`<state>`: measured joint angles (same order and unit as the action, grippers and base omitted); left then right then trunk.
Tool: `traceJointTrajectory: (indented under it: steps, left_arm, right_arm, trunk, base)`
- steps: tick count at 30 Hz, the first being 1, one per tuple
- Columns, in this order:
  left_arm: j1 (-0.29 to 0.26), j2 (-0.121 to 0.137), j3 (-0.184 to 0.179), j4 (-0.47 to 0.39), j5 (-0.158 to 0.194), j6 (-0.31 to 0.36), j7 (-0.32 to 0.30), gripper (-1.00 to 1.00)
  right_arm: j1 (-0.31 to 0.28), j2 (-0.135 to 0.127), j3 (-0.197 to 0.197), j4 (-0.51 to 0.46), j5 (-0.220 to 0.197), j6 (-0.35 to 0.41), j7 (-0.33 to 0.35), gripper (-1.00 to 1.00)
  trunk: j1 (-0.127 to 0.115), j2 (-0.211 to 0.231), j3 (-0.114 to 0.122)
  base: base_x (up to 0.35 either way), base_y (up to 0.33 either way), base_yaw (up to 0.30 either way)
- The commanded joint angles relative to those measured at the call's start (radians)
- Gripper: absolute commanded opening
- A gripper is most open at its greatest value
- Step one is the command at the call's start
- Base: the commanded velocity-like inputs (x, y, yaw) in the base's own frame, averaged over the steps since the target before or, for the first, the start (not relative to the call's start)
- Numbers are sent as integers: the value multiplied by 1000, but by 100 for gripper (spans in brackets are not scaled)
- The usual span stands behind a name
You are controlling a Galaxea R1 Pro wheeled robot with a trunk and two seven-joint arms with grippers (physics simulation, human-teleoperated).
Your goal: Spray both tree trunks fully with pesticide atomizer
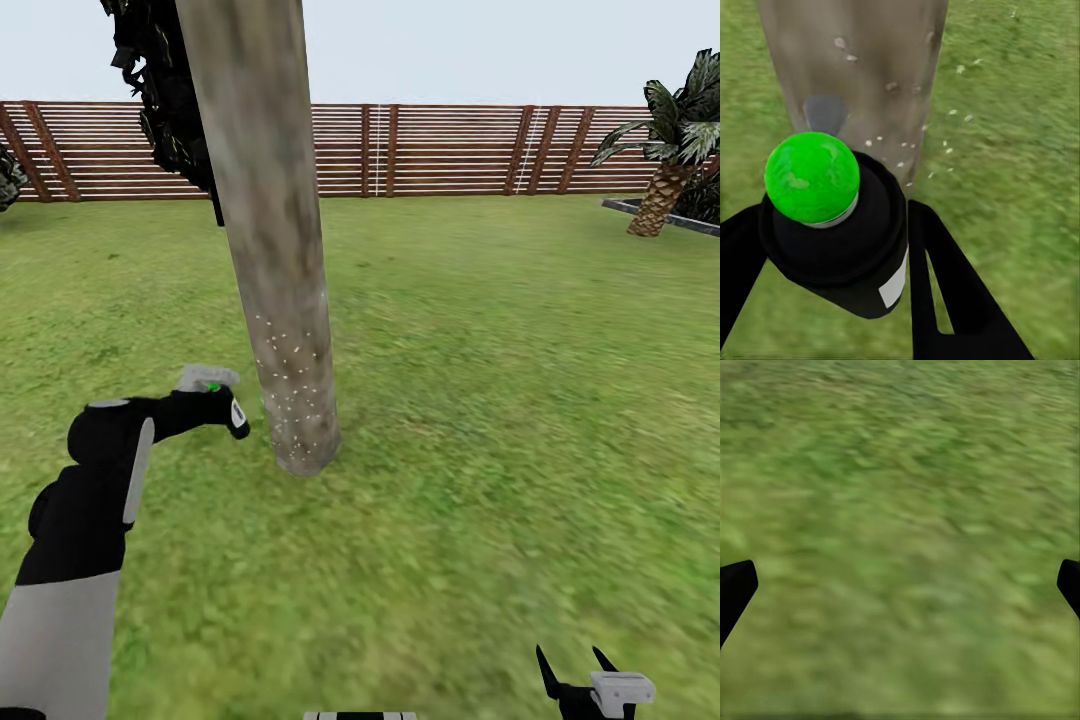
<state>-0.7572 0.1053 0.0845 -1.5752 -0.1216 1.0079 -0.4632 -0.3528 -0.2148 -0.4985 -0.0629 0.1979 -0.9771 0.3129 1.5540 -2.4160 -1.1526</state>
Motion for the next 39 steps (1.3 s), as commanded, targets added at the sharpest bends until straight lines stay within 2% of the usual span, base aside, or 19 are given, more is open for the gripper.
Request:
traceJointTrajectory:
  steps: [1, 4, 7, 9, 12, 13, 14, 16, 17, 18, 19, 21, 22, 23, 24, 31, 32, 35, 39]
  left_arm:
    - [9, 1, -2, 1, -5, -3, 1, -100]
    - [90, -7, -5, 6, -22, -10, 19, -100]
    - [153, -12, -5, 9, -23, -20, 62, -100]
    - [201, -36, -5, 26, -24, -69, 101, -100]
    - [238, -77, -5, 78, -25, -168, 171, -100]
    - [257, -110, -5, 103, -22, -212, 246, -100]
    - [265, -139, -5, 124, -23, -236, 294, -100]
    - [270, -175, -6, 155, -24, -278, 365, -100]
    - [273, -192, -16, 169, -23, -304, 428, -100]
    - [278, -205, -47, 190, -19, -327, 523, -100]
    - [289, -208, -58, 207, -15, -334, 551, -100]
    - [304, -209, -66, 235, -5, -365, 571, -100]
    - [310, -208, -66, 252, 7, -405, 577, -100]
    - [334, -204, -64, 306, 31, -515, 586, -100]
    - [338, -203, -62, 320, 33, -528, 588, -100]
    - [343, -204, -62, 357, 45, -542, 584, -100]
    - [345, -205, -62, 360, 51, -543, 584, -100]
    - [356, -202, -60, 366, 100, -545, 582, -100]
    - [357, -202, -61, 366, 114, -548, 585, -100]
  right_arm:
    - [0, 0, 0, 0, 0, 0, 0, 100]
    - [0, 0, 0, 0, 0, -1, 0, 100]
    - [0, 0, 0, 0, 0, -1, 0, 100]
    - [0, 0, 0, 0, 0, -2, 0, 100]
    - [0, 0, 0, 0, 0, -5, 0, 100]
    - [0, 0, 0, 0, 0, -6, -1, 100]
    - [0, 0, 0, 0, -1, -6, -1, 100]
    - [0, 0, 0, 0, -1, -6, -1, 100]
    - [0, 0, 0, 0, -1, -6, -1, 100]
    - [0, 0, 0, 0, -1, -6, -1, 100]
    - [0, 0, 0, 0, -1, -6, -2, 100]
    - [0, 0, 0, 0, -1, -6, -2, 100]
    - [0, 0, 0, 0, -2, -6, -2, 100]
    - [0, 0, 0, 0, -2, -6, -2, 100]
    - [0, 0, -1, -1, -2, -6, -2, 100]
    - [0, 0, 0, -2, -2, -8, -2, 100]
    - [0, 0, 0, -2, -2, -8, -2, 100]
    - [0, 0, 0, -2, -2, -8, -2, 100]
    - [0, 0, 0, -1, -2, -8, -2, 100]
  trunk:
    - [0, 0, 0]
    - [0, 0, 0]
    - [0, 0, 0]
    - [0, 0, 0]
    - [0, 0, 0]
    - [0, 0, 0]
    - [0, 0, 0]
    - [0, 0, 0]
    - [0, 0, 0]
    - [0, 0, 0]
    - [0, 0, 0]
    - [0, 0, 0]
    - [0, 0, 0]
    - [0, 0, 0]
    - [0, 0, 0]
    - [0, 0, 0]
    - [0, 0, 0]
    - [0, 0, 0]
    - [0, 0, 0]
  base:
    - [0, 0, 0]
    - [0, 0, 0]
    - [0, 0, 0]
    - [0, 0, 0]
    - [0, 0, 0]
    - [0, 0, 0]
    - [0, 0, 0]
    - [0, 0, 0]
    - [0, 0, 0]
    - [0, 0, 119]
    - [0, 0, 192]
    - [0, 0, 241]
    - [0, 0, 262]
    - [57, -212, 274]
    - [64, -240, 240]
    - [82, -264, 47]
    - [107, -269, 3]
    - [113, -269, 1]
    - [112, -269, 0]
